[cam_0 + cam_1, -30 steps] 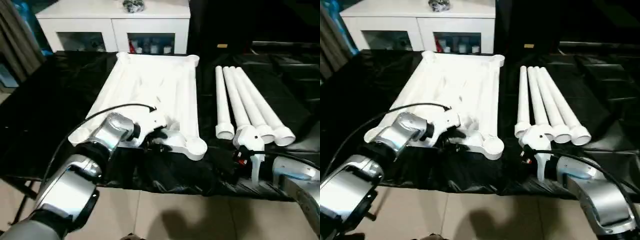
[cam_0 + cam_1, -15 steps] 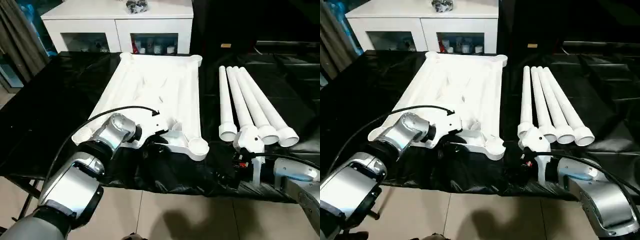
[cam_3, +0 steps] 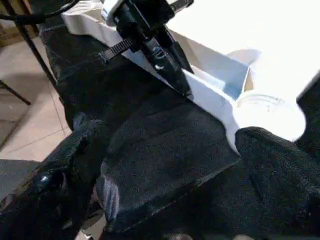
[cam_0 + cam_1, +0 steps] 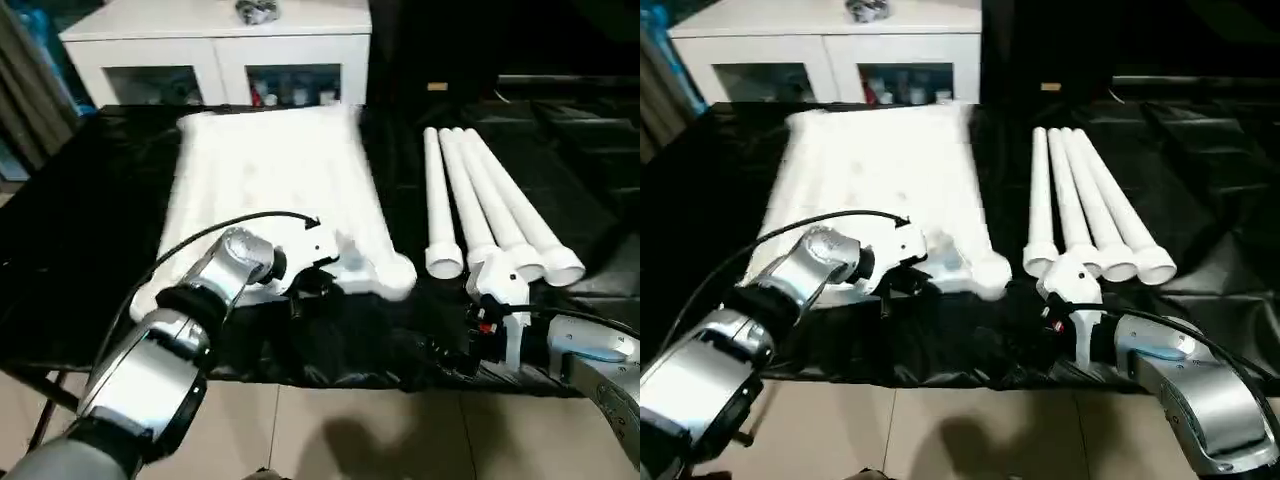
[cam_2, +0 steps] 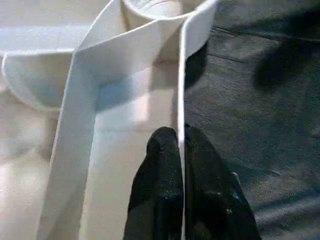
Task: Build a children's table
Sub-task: Move table base
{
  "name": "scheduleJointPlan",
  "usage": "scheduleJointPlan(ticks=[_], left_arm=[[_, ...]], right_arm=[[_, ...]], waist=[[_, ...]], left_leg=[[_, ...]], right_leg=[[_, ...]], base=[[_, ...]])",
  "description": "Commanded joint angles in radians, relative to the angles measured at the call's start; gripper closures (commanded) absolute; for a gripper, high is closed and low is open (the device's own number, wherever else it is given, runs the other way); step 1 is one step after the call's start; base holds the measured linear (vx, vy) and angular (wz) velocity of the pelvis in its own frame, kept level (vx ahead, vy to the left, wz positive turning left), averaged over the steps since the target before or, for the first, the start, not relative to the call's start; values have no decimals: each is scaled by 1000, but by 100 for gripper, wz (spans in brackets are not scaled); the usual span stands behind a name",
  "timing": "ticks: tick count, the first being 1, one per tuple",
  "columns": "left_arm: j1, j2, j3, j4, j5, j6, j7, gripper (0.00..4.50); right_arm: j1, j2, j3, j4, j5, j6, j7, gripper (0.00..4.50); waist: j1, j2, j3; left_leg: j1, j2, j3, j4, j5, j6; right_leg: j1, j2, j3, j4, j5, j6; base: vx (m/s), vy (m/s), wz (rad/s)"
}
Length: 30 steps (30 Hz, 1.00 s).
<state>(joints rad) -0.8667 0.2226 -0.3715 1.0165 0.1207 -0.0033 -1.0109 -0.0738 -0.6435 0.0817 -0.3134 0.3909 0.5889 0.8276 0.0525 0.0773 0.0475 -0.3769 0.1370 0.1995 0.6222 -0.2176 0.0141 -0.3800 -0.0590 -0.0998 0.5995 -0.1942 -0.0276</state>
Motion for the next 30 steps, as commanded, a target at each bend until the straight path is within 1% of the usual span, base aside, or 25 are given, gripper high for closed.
scheduleJointPlan(ticks=[1, 2, 4, 5, 7, 8, 9, 10, 13, 14, 15, 16, 17, 18, 19, 20, 21, 22, 23, 25, 26, 27, 28, 29, 30], left_arm=[[15, 25, 26, -27, -6, 11, 34, 449], [30, 26, 30, -45, -7, 12, 36, 449], [44, 29, 29, -55, -2, -5, 45, 449], [52, 29, 32, -66, -5, -3, 42, 449], [63, 29, 36, -83, -11, -1, 34, 449], [89, 29, 43, -123, -30, -31, 8, 449], [99, 30, 45, -138, -37, -49, -3, 449], [108, 32, 43, -155, -40, -45, -10, 422], [115, 52, 44, -171, -39, -36, -18, 422], [118, 55, 48, -180, -41, -34, -16, 402], [120, 58, 52, -189, -44, -32, -14, 387], [127, 64, 61, -209, -49, -40, -7, 387], [131, 67, 64, -218, -51, -40, -8, 384], [159, 84, 83, -287, -73, -27, -19, 384], [159, 84, 83, -287, -73, -27, -19, 384], [199, 99, 106, -378, -111, 12, -41, 384], [228, 109, 123, -443, -138, 40, -56, 384], [273, 115, 152, -537, -180, 82, -62, 384], [328, 113, 195, -649, -226, 139, -36, 384], [404, 97, 256, -786, -281, 199, 28, 384], [433, 83, 282, -825, -296, 202, 71, 384], [480, 14, 360, -861, -262, 189, 264, 384], [487, 0, 373, -864, -251, 183, 303, 384], [502, -24, 398, -868, -228, 167, 375, 384], [556, -85, 449, -879, -169, 111, 545, 384]], right_arm=[[4, -3, -15, -28, -1, 11, -5, 0], [6, -2, -15, -29, 0, 12, -7, 0], [8, 0, -14, -28, -2, 10, -9, 0], [8, 0, -14, -27, -2, 9, -9, 0], [9, 0, -14, -26, -1, 8, -10, 0], [9, 0, -15, -26, 1, 8, -12, 0], [9, 0, -16, -27, 2, 9, -14, 0], [8, -1, -16, -26, 3, 8, -14, 0], [9, 2, -21, -29, -7, -4, -30, 0], [9, 3, -24, -29, -9, -5, -34, 0], [10, 4, -26, -29, -10, -7, -37, 0], [12, 7, -34, -30, -9, -9, -45, 0], [13, 8, -36, -32, -7, -9, -46, 0], [23, 11, -51, -43, 2, -9, -53, 0], [23, 11, -51, -43, 2, -9, -53, 0], [38, 15, -63, -58, 7, -9, -65, 0], [51, 18, -70, -68, 8, -10, -73, 0], [70, 24, -82, -85, 12, -4, -91, 0], [92, 46, -104, -108, 12, -2, -130, 0], [118, 93, -135, -129, -9, -13, -212, 0], [120, 123, -145, -128, -34, -24, -266, 0], [113, 201, -175, -124, -69, -13, -393, 0], [112, 214, -179, -124, -74, -10, -414, 0], [110, 239, -187, -126, -83, -4, -451, 0], [110, 300, -188, -137, -97, -10, -523, 0]], waist=[[8, -18, -67], [9, -22, -69], [10, -21, -67], [11, -23, -66], [15, -19, -65], [17, -22, -65], [16, -21, -64], [15, -19, -66], [16, -19, -64], [18, -19, -64], [19, -12, -63], [17, -17, -64], [17, -16, -64], [18, -19, -65], [19, -17, -66], [17, -22, -66], [20, -19, -66], [18, -23, -64], [18, -19, -65], [15, -17, -61], [10, -21, -57], [8, -24, -51], [4, -21, -50], [2, -24, -45], [3, -31, -47]], left_leg=[[5, 113, -66, -70, -89, 113], [5, 113, -66, -68, -80, 118], [6, 114, -65, -69, -80, 125], [8, 115, -63, -70, -88, 123], [10, 118, -64, -72, -92, 115], [11, 120, -65, -73, -95, 110], [7, 120, -66, -73, -94, 109], [8, 118, -64, -72, -93, 109], [9, 117, -63, -72, -97, 107], [10, 117, -63, -73, -103, 99], [11, 117, -64, -73, -107, 95], [10, 119, -64, -75, -112, 91], [11, 120, -65, -75, -110, 87], [10, 121, -65, -75, -111, 86], [10, 124, -67, -76, -104, 84], [10, 126, -65, -78, -94, 86], [8, 125, -66, -76, -87, 91], [6, 122, -64, -77, -92, 93], [9, 131, -64, -80, -87, 82], [10, 128, -64, -82, -103, 79], [10, 120, -61, -83, -130, 74], [13, 115, -58, -83, -166, 57], [14, 120, -59, -82, -180, 43], [20, 114, -60, -82, -215, 29], [22, 110, -60, -80, -213, 23]], right_leg=[[56, -134, 74, -67, -69, -228], [56, -136, 74, -64, -64, -229], [51, -133, 73, -68, -83, -223], [49, -133, 74, -71, -104, -218], [46, -132, 75, -71, -117, -215], [48, -135, 76, -70, -119, -214], [48, -136, 76, -68, -115, -214], [47, -134, 76, -68, -109, -214], [46, -135, 76, -69, -115, -210], [45, -136, 77, -71, -129, -209], [44, -134, 76, -71, -135, -208], [45, -133, 77, -71, -131, -206], [45, -133, 77, -69, -121, -209], [47, -137, 78, -66, -114, -211], [48, -139, 78, -62, -103, -214], [47, -138, 79, -58, -83, -217], [47, -139, 79, -57, -75, -220], [46, -139, 78, -58, -84, -223], [47, -143, 81, -52, -72, -232], [39, -135, 78, -58, -97, -234], [35, -128, 76, -67, -151, -227], [31, -128, 77, -80, -233, -210], [31, -128, 78, -80, -254, -210], [26, -126, 75, -95, -343, -184], [27, -124, 77, -99, -383, -155]], base=[[0, 0, 0], [0, 0, 0], [0, 0, 0], [0, 0, 0], [0, 0, 0], [0, 0, 0], [0, 0, 0], [0, 0, 0], [0, 0, 0], [0, 0, 0], [0, 0, 0], [0, 0, 0], [0, 0, 0], [0, 0, 0], [0, 0, 0], [0, 0, 0], [0, 0, 0], [0, 0, 0], [0, 0, 0], [0, 0, 0], [0, 0, 0], [0, 0, 0], [0, 0, 0], [0, 0, 0], [0, 0, 0]])
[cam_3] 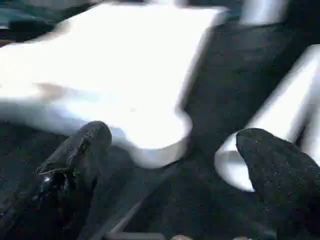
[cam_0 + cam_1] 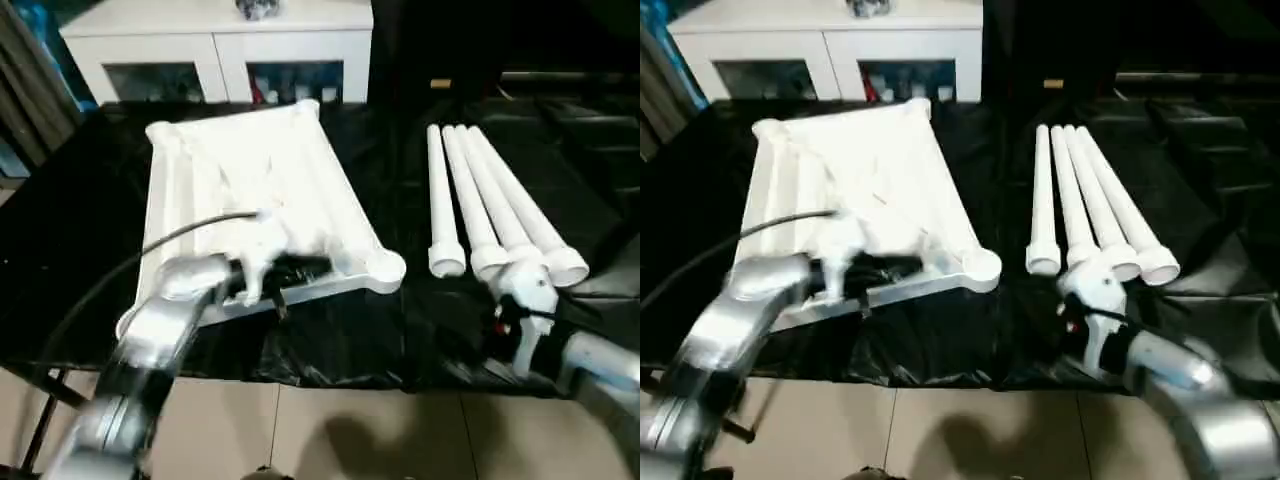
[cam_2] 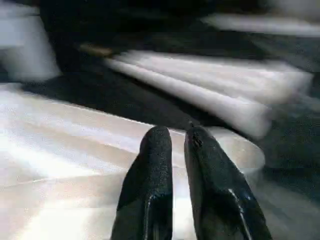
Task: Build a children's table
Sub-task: Move table base, then move to table
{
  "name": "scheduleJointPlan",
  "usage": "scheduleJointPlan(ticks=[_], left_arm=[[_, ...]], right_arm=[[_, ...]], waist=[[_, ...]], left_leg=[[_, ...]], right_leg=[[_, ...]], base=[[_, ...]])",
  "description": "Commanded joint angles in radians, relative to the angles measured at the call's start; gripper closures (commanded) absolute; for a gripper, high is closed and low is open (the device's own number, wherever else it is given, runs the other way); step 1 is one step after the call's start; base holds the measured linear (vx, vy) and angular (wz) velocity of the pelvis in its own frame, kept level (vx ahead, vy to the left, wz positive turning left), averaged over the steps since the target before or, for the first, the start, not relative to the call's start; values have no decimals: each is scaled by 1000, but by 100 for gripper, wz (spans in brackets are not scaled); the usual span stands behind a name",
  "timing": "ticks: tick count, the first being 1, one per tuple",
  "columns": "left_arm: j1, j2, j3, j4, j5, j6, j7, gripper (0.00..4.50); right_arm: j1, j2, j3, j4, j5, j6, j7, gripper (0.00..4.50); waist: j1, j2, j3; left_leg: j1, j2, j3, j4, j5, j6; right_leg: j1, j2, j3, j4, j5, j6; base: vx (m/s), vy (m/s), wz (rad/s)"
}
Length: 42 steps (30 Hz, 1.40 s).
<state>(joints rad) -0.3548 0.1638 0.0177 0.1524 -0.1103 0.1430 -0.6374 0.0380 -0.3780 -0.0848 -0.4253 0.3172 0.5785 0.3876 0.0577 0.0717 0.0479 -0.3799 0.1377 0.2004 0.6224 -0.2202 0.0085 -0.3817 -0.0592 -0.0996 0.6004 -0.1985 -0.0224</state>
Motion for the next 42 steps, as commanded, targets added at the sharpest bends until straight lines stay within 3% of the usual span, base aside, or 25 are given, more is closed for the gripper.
scheduleJointPlan(ticks=[1, 3, 5, 6, 8, 10, 11, 12, 13, 15, 17, 24, 26, 29, 30, 31, 32, 33, 34, 35, 36, 38, 40, 41, 42], left_arm=[[76, -38, 58, -30, 103, -56, 216, 384], [98, -44, 54, -48, 128, -57, 242, 367], [147, -79, 47, -99, 139, -12, 274, 351], [177, -100, 41, -162, 135, 47, 292, 351], [188, -106, 35, -192, 132, 73, 299, 345], [203, -114, 27, -231, 133, 119, 331, 317], [207, -117, 25, -243, 127, 127, 337, 317], [209, -122, 28, -256, 128, 129, 354, 313], [209, -123, 32, -265, 133, 128, 367, 309], [212, -128, 34, -274, 143, 124, 385, 283], [218, -134, 49, -306, 146, 120, 407, 273], [247, -129, 49, -373, 115, 171, 407, 231], [252, -126, 42, -386, 113, 182, 409, 201], [258, -125, 38, -401, 106, 195, 408, 180], [261, -125, 39, -407, 102, 196, 406, 180], [262, -126, 39, -409, 101, 197, 405, 165], [262, -124, 38, -414, 101, 202, 399, 150], [262, -124, 38, -414, 101, 202, 399, 150], [262, -121, 36, -416, 97, 207, 394, 148], [263, -117, 30, -420, 96, 211, 392, 144], [263, -116, 28, -422, 95, 214, 392, 125], [262, -115, 25, -426, 92, 222, 392, 108], [262, -114, 22, -428, 89, 229, 392, 101], [263, -113, 17, -430, 85, 233, 390, 89], [264, -113, 16, -431, 85, 233, 390, 74]], right_arm=[[-3, 65, -20, -29, -27, 2, -116, 0], [-5, 85, -21, -33, -30, 4, -138, 0], [-15, 134, -16, -29, -32, 0, -184, 0], [-18, 151, -11, -29, -38, -6, -204, 0], [-23, 156, -9, -27, -41, -9, -211, 0], [-34, 167, -11, -18, -29, -8, -214, 0], [-43, 168, -10, -10, -39, -10, -222, 0], [-52, 167, -4, -2, -57, -10, -230, 0], [-58, 168, 2, 4, -67, -10, -234, 0], [-63, 172, 7, 6, -74, -9, -240, 0], [-62, 184, 26, 8, -86, 20, -259, 0], [-78, 199, 88, 17, -98, 29, -255, 0], [-89, 205, 101, 23, -102, 19, -248, 0], [-95, 199, 127, 25, -106, 21, -226, 0], [-96, 202, 132, 27, -104, 21, -224, 0], [-97, 203, 133, 28, -103, 21, -224, 0], [-101, 208, 135, 30, -105, 16, -230, 0], [-101, 208, 134, 30, -105, 16, -231, 0], [-102, 216, 130, 32, -106, 18, -241, 0], [-103, 214, 131, 35, -116, 15, -249, 0], [-104, 212, 130, 36, -117, 15, -249, 0], [-103, 215, 125, 38, -112, 14, -249, 0], [-102, 215, 124, 37, -112, 13, -246, 0], [-100, 214, 123, 34, -112, 13, -244, 0], [-100, 214, 123, 33, -111, 12, -243, 0]], waist=[[-6, -29, -44], [-10, -32, -42], [-36, -11, -47], [-42, -1, -53], [-46, -8, -49], [-50, -24, -53], [-47, -41, -59], [-30, -99, -75], [9, -94, -63], [19, -87, -55], [12, -78, -53], [-3, -65, -44], [-2, -62, -43], [-7, -60, -27], [6, -55, -6], [3, -69, -19], [-4, -69, -22], [-7, -61, -19], [-24, -41, -24], [-40, -33, -25], [-60, -30, -25], [-74, -39, -28], [-64, -65, -17], [-13, -88, -36], [-2, -94, -47]], left_leg=[[23, 111, -60, -85, -216, 28], [18, 111, -68, -92, -228, 22], [45, 180, -119, -132, -284, -27], [57, 250, -156, -160, -274, -14], [69, 305, -178, -195, -231, 19], [64, 257, -155, -173, -142, 128], [40, 169, -107, -122, -129, 203], [-43, -4, -19, 19, -85, 205], [-43, 7, -44, 42, -4, 115], [-45, 29, -59, -15, 22, 40], [-27, 48, -69, -55, -48, 0], [12, 96, -76, -106, -253, -62], [22, 100, -75, -111, -304, -72], [62, 93, -76, -116, -527, -94], [-13, 59, -105, -136, -558, -50], [-3, 47, -103, -114, -558, -35], [-18, 40, -104, -80, -458, -6], [-27, 44, -104, -74, -393, 16], [56, 75, -96, -82, -439, -26], [85, 118, -135, -131, -546, -58], [126, 150, -171, -170, -694, -75], [153, 158, -196, -180, -681, -14], [109, 84, -127, -150, -608, 53], [-14, 12, -69, -4, -208, 98], [-43, 19, -78, 36, -115, 109]], right_leg=[[27, -120, 77, -105, -391, -149], [28, -118, 73, -106, -430, -106], [24, -61, 43, -92, -302, -49], [18, -58, 37, -35, -185, -16], [-29, -43, 43, 74, -132, 12], [-43, -50, 63, 86, -98, -28], [-19, -65, 82, 22, -12, -134], [54, -101, 115, -64, 138, -255], [52, -171, 137, -81, 72, -180], [53, -135, 122, -73, -79, 4], [46, -88, 93, -72, -219, 68], [27, -72, 91, -77, -340, -57], [30, -75, 92, -77, -334, -71], [29, -72, 81, -108, -564, -49], [86, -111, 27, -122, -761, 4], [95, -120, 17, -136, -826, 13], [130, -160, 2, -162, -886, 4], [154, -169, -22, -179, -859, -4], [96, -120, -4, -174, -802, -12], [90, -61, -16, -118, -540, -50], [67, -33, -6, -44, -337, -61], [34, -36, 20, 7, -152, -47], [66, -81, 61, -72, -159, -69], [208, -182, 159, -153, -370, -136], [228, -201, 178, -157, -411, -152]], base=[[0, 0, 0], [0, 0, 0], [0, 0, 0], [0, 0, 0], [6, -38, 8], [9, -129, 10], [-11, -170, 0], [-24, -193, -3], [-24, -193, -3], [-36, -162, -10], [-40, -114, -9], [0, 0, 0], [0, 0, 0], [0, 0, 0], [11, 34, 22], [11, 34, 22], [41, 52, 48], [43, 64, 44], [43, 64, 44], [53, 54, 21], [103, 48, 2], [113, 34, 1], [128, -32, 5], [131, -48, 4], [136, -21, -3]])
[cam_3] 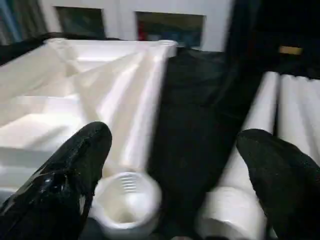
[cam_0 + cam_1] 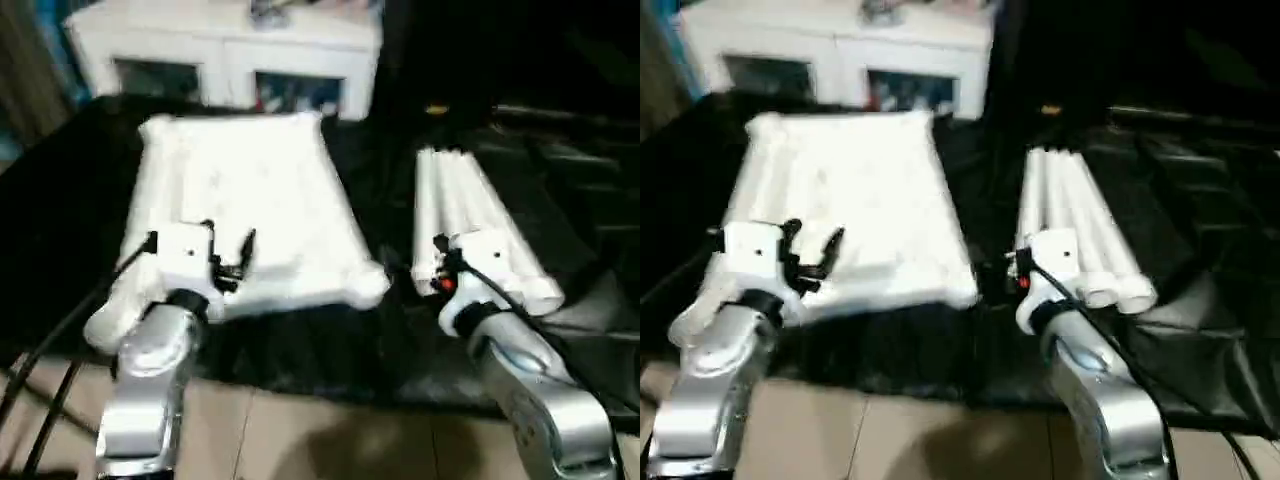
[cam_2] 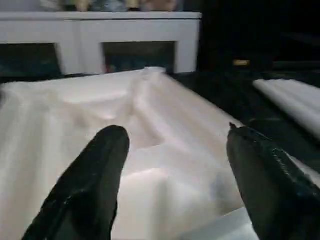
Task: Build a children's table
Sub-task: Move to table
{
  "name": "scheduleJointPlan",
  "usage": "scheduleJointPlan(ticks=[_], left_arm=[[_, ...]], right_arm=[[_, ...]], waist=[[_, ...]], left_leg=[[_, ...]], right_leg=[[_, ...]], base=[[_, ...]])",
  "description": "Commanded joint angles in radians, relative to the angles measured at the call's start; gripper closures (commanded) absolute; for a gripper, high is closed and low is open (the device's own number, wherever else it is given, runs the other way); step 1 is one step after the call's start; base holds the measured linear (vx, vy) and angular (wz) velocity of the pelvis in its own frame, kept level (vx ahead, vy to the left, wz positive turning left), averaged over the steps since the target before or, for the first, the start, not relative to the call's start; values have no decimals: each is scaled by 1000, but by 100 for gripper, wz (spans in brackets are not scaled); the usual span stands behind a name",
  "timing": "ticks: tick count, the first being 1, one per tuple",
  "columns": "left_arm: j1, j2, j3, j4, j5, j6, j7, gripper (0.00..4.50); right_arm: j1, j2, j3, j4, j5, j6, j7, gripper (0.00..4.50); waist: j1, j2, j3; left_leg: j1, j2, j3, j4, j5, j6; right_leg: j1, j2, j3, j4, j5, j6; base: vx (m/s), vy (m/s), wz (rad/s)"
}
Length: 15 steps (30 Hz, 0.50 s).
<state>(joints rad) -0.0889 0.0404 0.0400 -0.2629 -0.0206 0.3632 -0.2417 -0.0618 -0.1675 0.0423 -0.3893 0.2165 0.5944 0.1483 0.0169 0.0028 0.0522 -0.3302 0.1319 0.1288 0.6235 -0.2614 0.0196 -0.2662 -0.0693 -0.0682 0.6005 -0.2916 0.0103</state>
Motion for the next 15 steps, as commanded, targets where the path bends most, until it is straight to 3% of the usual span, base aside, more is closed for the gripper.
scheduleJointPlan(ticks=[1, 2, 3, 4, 5, 6, 7, 8, 9, 10, 11, 12, 13, 14, 15], left_arm=[[-2, 11, -8, -17, -7, 15, -6, 66], [-1, 12, -14, -19, -14, 20, -12, 62], [0, 12, -16, -19, -13, 19, -13, 62], [0, 13, -18, -20, -13, 19, -12, 56], [0, 13, -19, -20, -15, 20, -11, 43], [0, 13, -21, -20, -16, 19, -11, 30], [0, 12, -22, -21, -19, 20, -11, 30], [0, 13, -23, -22, -20, 21, -11, 24], [0, 13, -24, -23, -20, 23, -11, 23], [0, 13, -25, -24, -23, 24, -12, 23], [1, 13, -26, -26, -24, 25, -13, 7], [2, 16, -28, -27, -25, 25, -11, 7], [5, 16, -27, -30, -31, 14, -13, 7], [9, 22, -29, -35, -32, 13, -16, 7], [9, 26, -30, -36, -31, 18, -17, 7]], right_arm=[[0, 4, -5, -4, -10, -4, -3, 0], [1, 5, -6, -8, -10, -4, -5, 0], [1, 6, -8, -10, -7, -1, -5, 0], [2, 7, -9, -10, -5, 0, -6, 0], [1, 8, -11, -8, -7, 5, -12, 0], [1, 9, -14, -7, -8, 7, -15, 0], [1, 9, -14, -6, -8, 6, -17, 0], [1, 10, -15, -7, -7, 2, -17, 0], [3, 10, -15, -10, -5, 0, -15, 0], [4, 8, -14, -12, -6, 1, -13, 0], [3, 2, -10, -14, -10, 4, -12, 0], [2, 3, -10, -16, -11, 10, -12, 0], [0, 3, -11, -16, -10, 14, -10, 0], [-7, 1, -9, -14, -11, 26, -6, 0], [-11, -1, -7, -13, -9, 36, -2, 0]], waist=[[45, -20, -58], [47, -10, -57], [41, 27, -70], [28, 45, -69], [-27, 67, -70], [-45, 58, -96], [-44, 63, -94], [-31, 34, -75], [-14, 13, -47], [-16, 13, -43], [-2, -62, -61], [35, -47, -57], [38, -54, -61], [38, -50, -54], [39, -40, -54]], left_leg=[[-116, 31, -17, 51, -21, 103], [-134, 36, -22, 26, 59, 104], [-92, 46, -16, -42, 158, 109], [-44, 61, -33, -73, 177, 129], [104, 137, -138, -95, 116, 295], [164, 191, -203, -78, 168, 436], [174, 218, -153, -63, 203, 359], [130, 221, -96, -99, 154, 226], [62, 166, -83, -149, 20, 253], [57, 122, -49, -145, -61, 257], [9, 3, 16, -52, -233, 199], [-41, -30, -8, 96, -159, 136], [-64, -22, -25, 120, -92, 100], [-114, -22, -43, 122, 44, 39], [-115, -17, -47, 109, 98, 25]], right_leg=[[124, -190, 150, -149, -298, -199], [119, -138, 106, -132, -211, -205], [94, -56, 34, -105, -107, -173], [65, -14, -1, -88, -74, -131], [-71, 31, -30, 38, -119, -72], [-143, 3, -10, 117, -162, 0], [-180, -18, 10, 128, -136, 24], [-180, -30, 13, 149, -30, 66], [-146, -25, 15, 139, 52, 53], [-136, -28, 23, 75, 102, 20], [-53, -72, 111, -46, -9, -2], [23, -198, 221, -119, -351, -95], [38, -187, 214, -111, -394, -133], [55, -149, 187, -91, -228, -204], [52, -139, 168, -83, -117, -244]], base=[[136, -21, -3], [149, 10, 1], [176, 46, -1], [176, 46, -1], [224, 36, 2], [201, -10, -2], [201, -10, -2], [142, -15, -30], [113, -42, -37], [113, -42, -37], [113, -87, -7], [134, -76, 1], [134, -76, 1], [146, -42, -5], [144, -12, 0]])
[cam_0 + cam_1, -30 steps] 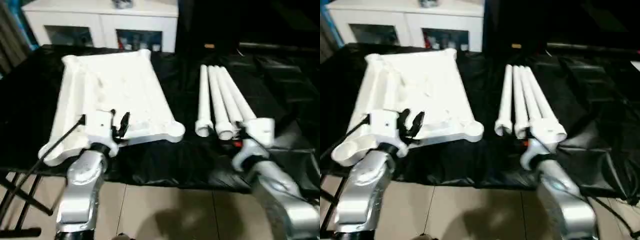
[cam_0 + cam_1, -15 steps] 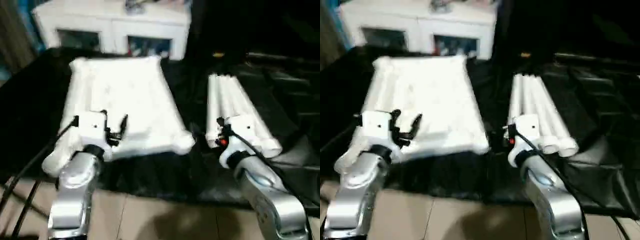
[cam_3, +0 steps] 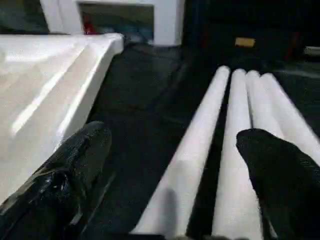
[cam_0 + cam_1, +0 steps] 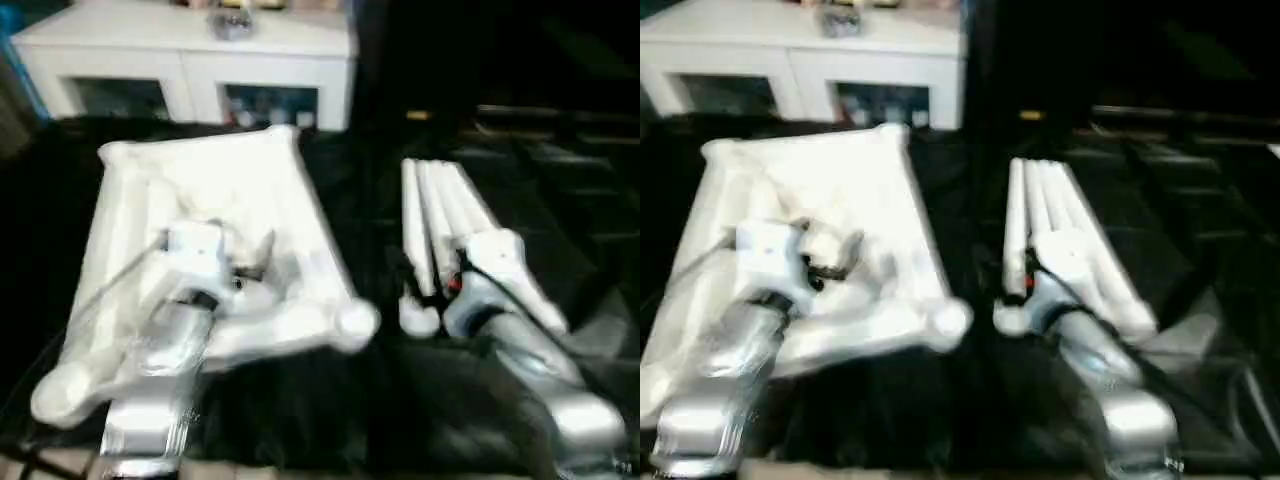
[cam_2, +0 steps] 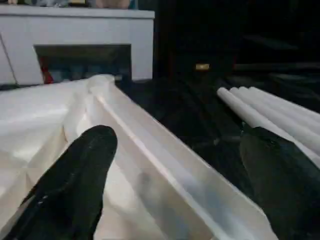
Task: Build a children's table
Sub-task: Move to table
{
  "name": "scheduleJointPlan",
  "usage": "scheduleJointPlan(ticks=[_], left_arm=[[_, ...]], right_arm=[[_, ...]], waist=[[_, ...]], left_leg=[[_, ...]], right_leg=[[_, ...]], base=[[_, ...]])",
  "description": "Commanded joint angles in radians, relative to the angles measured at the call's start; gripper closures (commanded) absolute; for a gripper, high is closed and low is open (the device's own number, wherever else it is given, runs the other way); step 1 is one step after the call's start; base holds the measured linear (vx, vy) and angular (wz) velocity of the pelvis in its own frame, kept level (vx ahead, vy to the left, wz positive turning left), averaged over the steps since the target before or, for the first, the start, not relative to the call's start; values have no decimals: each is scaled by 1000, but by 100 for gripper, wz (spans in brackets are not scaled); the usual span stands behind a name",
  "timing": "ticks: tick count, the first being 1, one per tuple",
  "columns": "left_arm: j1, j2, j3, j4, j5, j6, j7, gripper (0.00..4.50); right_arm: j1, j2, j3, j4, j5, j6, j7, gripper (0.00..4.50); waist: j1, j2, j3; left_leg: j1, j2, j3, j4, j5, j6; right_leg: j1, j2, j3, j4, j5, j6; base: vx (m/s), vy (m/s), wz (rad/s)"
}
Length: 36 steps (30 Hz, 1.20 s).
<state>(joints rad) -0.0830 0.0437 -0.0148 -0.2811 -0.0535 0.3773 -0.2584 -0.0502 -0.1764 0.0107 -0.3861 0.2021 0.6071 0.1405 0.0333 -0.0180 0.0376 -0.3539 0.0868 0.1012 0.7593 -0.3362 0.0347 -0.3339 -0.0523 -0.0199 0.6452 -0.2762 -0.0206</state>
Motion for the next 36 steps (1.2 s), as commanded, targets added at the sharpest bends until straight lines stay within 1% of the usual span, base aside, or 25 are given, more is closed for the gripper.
scheduleJointPlan(ticks=[1, 2, 3, 4, 5, 6, 7, 8, 9, 10, 11, 12, 13, 15, 17, 18, 20, 22, 24, 26, 27, 31, 32, 33, 36], left_arm=[[5, 28, 23, -18, 1, 6, -4, 7], [7, 35, 22, -21, -6, 5, -16, 7], [8, 39, 21, -23, -12, 5, -24, 7], [10, 45, 20, -27, -18, 5, -36, 7], [11, 53, 17, -31, -24, 11, -51, 7], [14, 65, 9, -40, -36, 21, -75, 7], [16, 77, 1, -45, -40, 28, -92, 7], [21, 107, -21, -59, -50, 45, -137, 7], [22, 132, -37, -67, -59, 61, -171, 7], [21, 140, -42, -70, -66, 71, -183, 7], [20, 156, -50, -72, -66, 75, -200, 7], [19, 169, -56, -73, -66, 78, -209, 7], [18, 178, -59, -75, -72, 84, -218, 7], [20, 208, -64, -85, -96, 104, -256, 7], [22, 214, -63, -89, -108, 116, -268, 7], [22, 225, -63, -94, -117, 124, -282, 7], [28, 255, -70, -125, -163, 174, -332, 7], [28, 255, -70, -125, -163, 175, -333, 7], [40, 283, -87, -154, -185, 211, -367, 7], [48, 294, -96, -167, -197, 228, -380, 7], [55, 310, -108, -178, -203, 239, -391, 7], [62, 329, -119, -191, -211, 254, -402, 7], [63, 334, -119, -196, -215, 260, -403, 7], [64, 336, -119, -198, -216, 262, -404, 7], [65, 350, -120, -211, -222, 278, -407, 7]], right_arm=[[-26, 4, 29, -15, 7, 33, 14, 0], [-30, 0, 32, -15, 10, 54, 20, 0], [-33, -3, 35, -16, 12, 67, 22, 0], [-35, -2, 35, -15, 21, 81, 26, 0], [-38, -2, 35, -15, 27, 92, 29, 0], [-43, -4, 35, -13, 29, 110, 28, 0], [-49, -3, 33, -9, 29, 119, 24, 0], [-65, -2, 28, 3, 25, 142, 12, 0], [-87, -2, 23, 25, 12, 160, -5, 0], [-96, -4, 22, 37, 7, 163, -8, 0], [-112, -4, 19, 52, 6, 161, -8, 0], [-123, -3, 16, 62, 5, 160, -7, 0], [-135, -4, 13, 70, 3, 163, -9, 0], [-174, -5, -8, 97, -14, 197, -34, 0], [-184, -6, -13, 103, -21, 210, -44, 0], [-193, -7, -25, 108, -18, 234, -59, 0], [-208, -18, -40, 123, -27, 290, -87, 0], [-208, -18, -40, 123, -28, 291, -88, 0], [-215, -23, -50, 141, -30, 335, -98, 0], [-217, -25, -55, 150, -26, 356, -98, 0], [-222, -23, -61, 159, -28, 385, -97, 0], [-227, -18, -78, 173, -15, 427, -95, 0], [-227, -17, -85, 178, -4, 445, -90, 0], [-228, -15, -88, 181, 2, 453, -87, 0], [-232, -1, -115, 206, 32, 497, -76, 0]], waist=[[26, -9, -35], [31, 12, -41], [26, 52, -43], [6, 71, -50], [11, 71, -63], [10, 61, -74], [14, 61, -79], [20, 51, -75], [27, 43, -66], [33, 41, -60], [35, 42, -56], [30, 39, -46], [30, 39, -44], [20, 36, -25], [18, 32, -26], [19, 33, -25], [19, 32, -23], [20, 32, -23], [21, 30, -27], [21, 30, -33], [22, 27, -35], [27, 23, -40], [30, 24, -44], [30, 25, -43], [31, 26, -38]], left_leg=[[-81, 39, -20, -58, 227, 4], [-71, 56, -17, -149, 383, 14], [-31, 96, -21, -202, 440, 34], [-18, 168, -65, -209, 340, 94], [11, 194, -79, -196, 368, 119], [21, 197, -87, -182, 501, 160], [20, 187, -85, -174, 577, 172], [6, 163, -71, -171, 649, 166], [-23, 135, -43, -182, 557, 127], [-38, 125, -23, -194, 379, 69], [-36, 129, -19, -202, 281, 39], [-29, 134, -13, -221, 107, -17], [-24, 136, -11, -226, 43, -36], [-15, 136, -3, -249, -157, -106], [-10, 134, 1, -252, -213, -140], [-6, 134, 3, -254, -224, -149], [-4, 134, 3, -258, -251, -167], [-2, 133, 3, -258, -267, -174], [-2, 133, 4, -256, -244, -173], [-12, 134, 7, -256, -155, -154], [-12, 132, 12, -252, -110, -140], [-17, 131, 21, -243, -12, -103], [-18, 131, 23, -239, 31, -92], [-17, 131, 25, -238, 46, -83], [-15, 132, 27, -240, 7, -84]], right_leg=[[101, -144, 92, -128, -45, -241], [77, -88, 35, -97, 136, -245], [49, -47, -11, -82, 184, -179], [20, -31, -15, -22, 180, -122], [-1, -46, -5, -15, 196, -111], [-8, -71, 6, -11, 277, -114], [-8, -77, 8, -11, 320, -114], [-6, -84, 13, -19, 374, -110], [14, -92, 14, -32, 389, -121], [26, -103, 16, -45, 347, -131], [26, -105, 16, -52, 294, -138], [27, -100, 17, -65, 167, -158], [26, -99, 18, -70, 111, -161], [15, -97, 23, -89, -147, -155], [10, -103, 27, -99, -276, -125], [2, -103, 29, -104, -304, -109], [-7, -103, 32, -107, -328, -94], [-10, -104, 33, -109, -336, -89], [-10, -103, 36, -105, -289, -88], [0, -97, 32, -92, -150, -102], [0, -95, 32, -88, -88, -107], [8, -97, 33, -83, 6, -126], [9, -95, 31, -77, 64, -129], [6, -91, 30, -75, 93, -135], [5, -93, 30, -79, 39, -148]], base=[[144, -12, 0], [125, 10, 1], [120, 78, -9], [120, 78, -9], [108, 91, -1], [70, 55, 5], [70, 55, 5], [26, 62, -7], [0, 0, 0], [0, 0, 0], [0, 0, 0], [-66, 18, -3], [-66, 18, -3], [-69, 17, -7], [-69, 17, -12], [-58, 10, -10], [-29, 5, -5], [0, 0, 0], [0, 0, 0], [0, 0, 0], [0, 0, 0], [0, 0, 0], [0, 0, 0], [0, 0, 0], [0, 0, 0]])
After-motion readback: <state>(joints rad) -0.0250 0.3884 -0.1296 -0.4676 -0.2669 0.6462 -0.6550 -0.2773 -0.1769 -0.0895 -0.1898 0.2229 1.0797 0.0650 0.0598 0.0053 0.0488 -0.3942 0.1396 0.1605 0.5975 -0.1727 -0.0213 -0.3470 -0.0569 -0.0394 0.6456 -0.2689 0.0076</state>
